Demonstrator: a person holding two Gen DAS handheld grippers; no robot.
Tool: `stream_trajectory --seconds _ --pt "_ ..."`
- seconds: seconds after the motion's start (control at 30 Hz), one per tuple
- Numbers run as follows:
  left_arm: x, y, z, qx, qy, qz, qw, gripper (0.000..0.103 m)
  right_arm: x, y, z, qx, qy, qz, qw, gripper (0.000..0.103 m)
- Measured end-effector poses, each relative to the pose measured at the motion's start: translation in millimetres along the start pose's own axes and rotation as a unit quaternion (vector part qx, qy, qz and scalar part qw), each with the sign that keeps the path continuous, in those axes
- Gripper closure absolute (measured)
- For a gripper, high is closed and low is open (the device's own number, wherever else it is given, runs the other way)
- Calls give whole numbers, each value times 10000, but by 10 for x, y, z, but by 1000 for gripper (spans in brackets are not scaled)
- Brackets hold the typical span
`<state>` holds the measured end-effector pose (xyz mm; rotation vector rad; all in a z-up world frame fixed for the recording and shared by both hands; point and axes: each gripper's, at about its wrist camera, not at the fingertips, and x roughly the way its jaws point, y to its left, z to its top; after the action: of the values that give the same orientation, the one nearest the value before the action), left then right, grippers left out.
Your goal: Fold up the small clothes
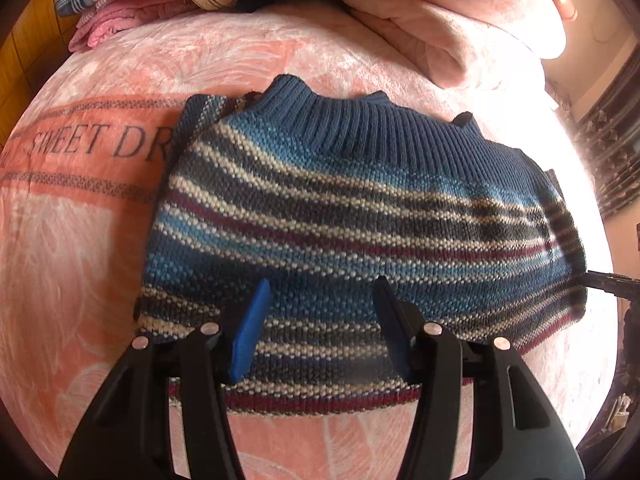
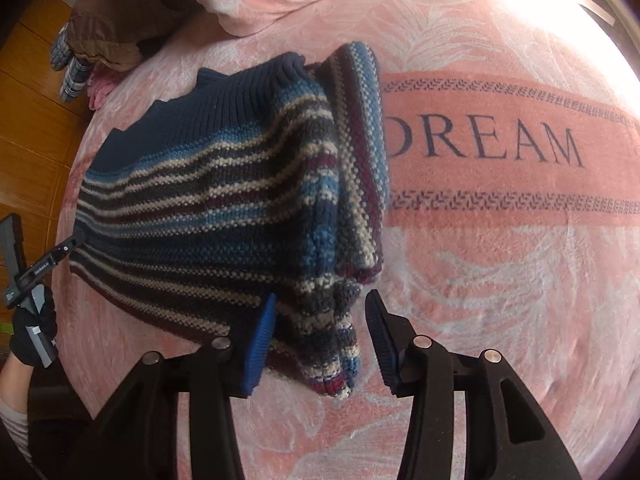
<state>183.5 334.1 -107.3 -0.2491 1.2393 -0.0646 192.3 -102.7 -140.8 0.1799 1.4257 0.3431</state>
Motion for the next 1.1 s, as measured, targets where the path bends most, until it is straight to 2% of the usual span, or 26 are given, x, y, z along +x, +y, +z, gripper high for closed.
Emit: stream_trajectory --seconds 0.03,0.07,0.13,0.23,0.37,0.5,0.6,0.67,0.8,0.9,0.97,1.03,1.1 --pt "26 3 -19 11 16 -11 10000 50 43 -13 -27 38 76 51 10000 83" --pt "54 -3 -40 56 18 26 10000 50 48 -24 -39 112 100 137 9998 90" --pt "104 -10 -71 135 30 88 9999 50 -51 -56 -24 297 12 456 9985 91" --pt "171 23 -96 160 97 65 9998 50 -163 -166 -17 445 -2 345 9984 91" --pt "217 55 -109 183 141 28 9997 50 86 -319 -95 610 373 156 9973 91" --pt "225 57 -100 161 131 31 9998 49 165 -256 -76 440 470 -34 9979 89" --pt "148 41 -36 20 14 -46 10000 49 0 -159 21 317 259 30 9992 78" --pt "88 8 32 -52 -114 -156 9998 49 -143 -162 97 346 -15 36 9994 50" --pt "61 -108 136 -154 -229 -319 9991 48 -250 -221 259 634 -333 199 9972 47" --pt "112 -212 145 -125 -211 -279 9993 47 -137 -252 356 811 -279 328 9958 45" --pt "145 -239 138 -122 -195 -290 9993 46 -33 -228 417 809 -218 231 9962 41" --pt "167 -266 130 -65 -217 -259 9994 44 13 -275 428 826 -177 216 9962 37" --pt "196 -265 129 12 -201 -247 9995 44 73 -315 392 902 -128 302 9954 37"
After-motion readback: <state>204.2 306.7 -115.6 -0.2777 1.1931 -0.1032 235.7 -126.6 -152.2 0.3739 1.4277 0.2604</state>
